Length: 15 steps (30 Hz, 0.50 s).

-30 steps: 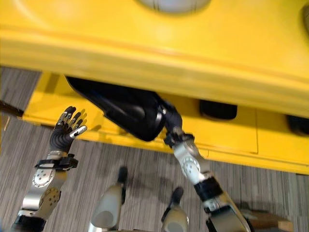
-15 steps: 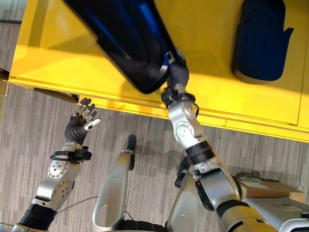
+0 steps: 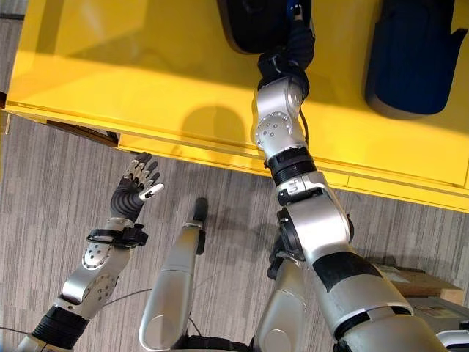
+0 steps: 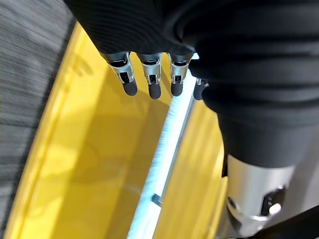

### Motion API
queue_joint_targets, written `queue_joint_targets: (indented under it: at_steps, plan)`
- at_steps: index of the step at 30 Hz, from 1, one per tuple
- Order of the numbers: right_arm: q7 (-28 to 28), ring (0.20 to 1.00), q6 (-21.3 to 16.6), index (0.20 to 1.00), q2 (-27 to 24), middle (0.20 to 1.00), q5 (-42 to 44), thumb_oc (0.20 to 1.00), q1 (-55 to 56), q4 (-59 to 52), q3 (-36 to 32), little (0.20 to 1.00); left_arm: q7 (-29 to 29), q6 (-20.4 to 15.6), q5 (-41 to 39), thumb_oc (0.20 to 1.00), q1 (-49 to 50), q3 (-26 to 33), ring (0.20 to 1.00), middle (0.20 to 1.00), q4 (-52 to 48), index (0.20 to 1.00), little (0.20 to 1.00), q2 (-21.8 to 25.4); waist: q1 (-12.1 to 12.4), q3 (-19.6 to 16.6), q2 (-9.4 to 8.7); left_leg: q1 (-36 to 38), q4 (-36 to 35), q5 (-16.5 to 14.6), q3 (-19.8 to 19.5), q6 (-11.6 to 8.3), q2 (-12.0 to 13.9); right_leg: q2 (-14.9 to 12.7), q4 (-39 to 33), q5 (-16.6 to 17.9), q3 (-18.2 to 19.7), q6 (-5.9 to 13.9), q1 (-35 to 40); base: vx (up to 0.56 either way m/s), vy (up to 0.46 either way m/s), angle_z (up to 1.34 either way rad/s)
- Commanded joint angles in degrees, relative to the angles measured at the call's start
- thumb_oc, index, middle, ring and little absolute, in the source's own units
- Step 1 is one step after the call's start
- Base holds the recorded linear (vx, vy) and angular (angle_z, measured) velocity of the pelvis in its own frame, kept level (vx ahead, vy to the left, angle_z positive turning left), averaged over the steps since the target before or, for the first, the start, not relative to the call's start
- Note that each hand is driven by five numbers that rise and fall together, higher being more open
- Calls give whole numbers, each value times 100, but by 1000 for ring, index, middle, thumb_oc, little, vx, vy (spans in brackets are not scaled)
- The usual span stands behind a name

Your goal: Move parts from the plastic box to the shelf.

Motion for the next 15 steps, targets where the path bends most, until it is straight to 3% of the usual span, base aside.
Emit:
queue_joint_targets:
  at_steps: [1,2,6,7,15]
  plan:
    - [-374,200,-51,200,156,200,505,200,705,252,-143,200,38,-393,-100,1000,-178,-94,1000,1000,-401,1000,1000,67,180,40,175,-5,-60,-242,-199,-144,140,-13,151,-283,12,-31,272,42,0,-1]
    - [-478,200,-231,200,516,200,586,200,914,-55,-53,200,115,-379,-109,1000,-281,-114,1000,1000,-330,1000,1000,31,132,29,147,13,-51,-261,-204,-145,143,13,139,-315,21,-44,326,39,-7,-1]
    - [-698,200,-389,200,914,200,388,200,1226,-647,185,200,277,-353,-96,1000,-352,-101,1000,1000,-317,1000,1000,-15,70,43,98,12,-42,-263,-201,-156,165,37,98,-322,-3,-56,380,16,-8,-1]
    - [-911,200,-473,200,1132,200,66,200,1537,-1266,408,200,396,-361,-83,1000,-347,-57,1000,1000,-328,1000,1000,-43,16,57,56,31,-77,-245,-202,-161,179,53,77,-312,-31,-60,402,17,-19,-3]
    - [-1300,200,-402,200,1454,200,-819,200,3134,-3036,1199,200,796,-349,118,1000,-234,130,1000,1000,-478,1000,1000,-160,-232,146,-111,91,-172,-188,-186,-177,236,92,-10,-262,-35,-70,461,-2,-1,0]
